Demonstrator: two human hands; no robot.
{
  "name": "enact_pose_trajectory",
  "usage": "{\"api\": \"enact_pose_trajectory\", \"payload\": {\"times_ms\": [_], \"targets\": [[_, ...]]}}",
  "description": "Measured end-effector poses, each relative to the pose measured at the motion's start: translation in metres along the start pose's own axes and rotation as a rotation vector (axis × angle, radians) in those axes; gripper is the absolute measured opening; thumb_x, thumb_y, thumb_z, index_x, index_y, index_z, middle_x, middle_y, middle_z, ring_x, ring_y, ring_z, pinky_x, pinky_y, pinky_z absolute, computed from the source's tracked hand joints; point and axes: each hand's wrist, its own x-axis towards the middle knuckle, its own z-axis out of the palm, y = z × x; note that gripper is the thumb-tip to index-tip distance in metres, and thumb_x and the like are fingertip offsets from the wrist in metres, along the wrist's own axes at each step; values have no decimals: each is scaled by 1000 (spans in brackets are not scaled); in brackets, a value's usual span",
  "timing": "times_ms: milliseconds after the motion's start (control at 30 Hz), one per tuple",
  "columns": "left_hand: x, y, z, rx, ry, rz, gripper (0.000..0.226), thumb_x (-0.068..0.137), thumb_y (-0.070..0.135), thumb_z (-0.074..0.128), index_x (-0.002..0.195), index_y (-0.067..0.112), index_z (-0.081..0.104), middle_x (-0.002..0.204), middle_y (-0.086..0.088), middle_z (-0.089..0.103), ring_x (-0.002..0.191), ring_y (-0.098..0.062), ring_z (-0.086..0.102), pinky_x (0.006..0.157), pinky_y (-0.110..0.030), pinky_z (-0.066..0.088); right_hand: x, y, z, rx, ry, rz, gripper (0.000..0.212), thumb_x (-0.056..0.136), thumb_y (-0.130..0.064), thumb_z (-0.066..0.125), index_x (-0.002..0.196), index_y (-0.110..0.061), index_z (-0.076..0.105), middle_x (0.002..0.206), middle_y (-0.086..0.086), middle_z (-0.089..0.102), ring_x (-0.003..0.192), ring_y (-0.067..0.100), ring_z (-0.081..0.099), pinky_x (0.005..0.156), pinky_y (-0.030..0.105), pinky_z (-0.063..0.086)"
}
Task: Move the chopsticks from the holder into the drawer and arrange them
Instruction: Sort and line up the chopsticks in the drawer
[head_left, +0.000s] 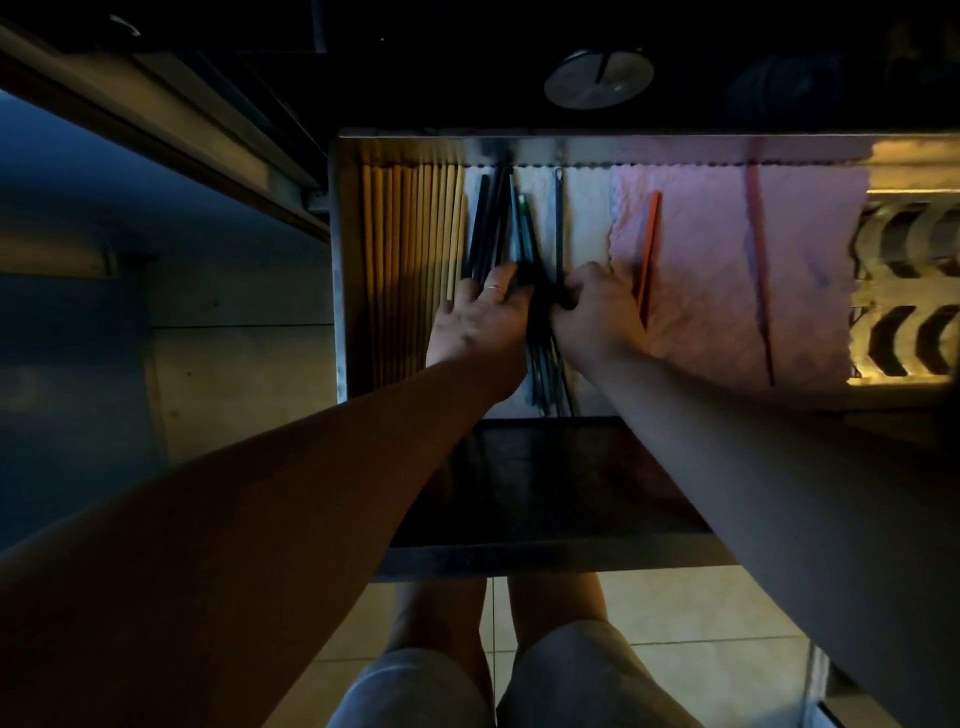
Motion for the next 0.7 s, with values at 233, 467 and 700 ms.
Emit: {"api": "enact_pose_trajectory", "payload": {"times_ms": [233, 467, 700], "targets": [[-7, -7, -2, 164, 10, 62, 61, 90, 19, 57, 143, 35, 32, 161, 2, 10, 144, -32, 12, 110, -52, 25, 3, -8, 3, -46, -26, 66, 31, 79, -32, 55, 101, -12, 61, 108, 13, 59, 112, 32, 52, 95, 42, 48], [-5, -5, -11, 232, -20, 86, 53, 89, 17, 56, 137, 36, 43, 156, -3, 24, 142, -33, 15, 110, -53, 22, -4, -12, 0, -12, 34, 66, 24, 76, -24, 56, 97, -12, 59, 103, 9, 54, 107, 31, 53, 93, 42, 49], [-9, -3, -11, 333, -24, 110, 52, 92, 25, 52, 142, 31, 39, 151, -5, 29, 138, -32, 20, 109, -51, 22, -5, -18, -6, -19, 51, 6, 21, 81, -15, 58, 101, -8, 61, 89, -4, 40, 106, 25, 52, 91, 31, 45]]}}
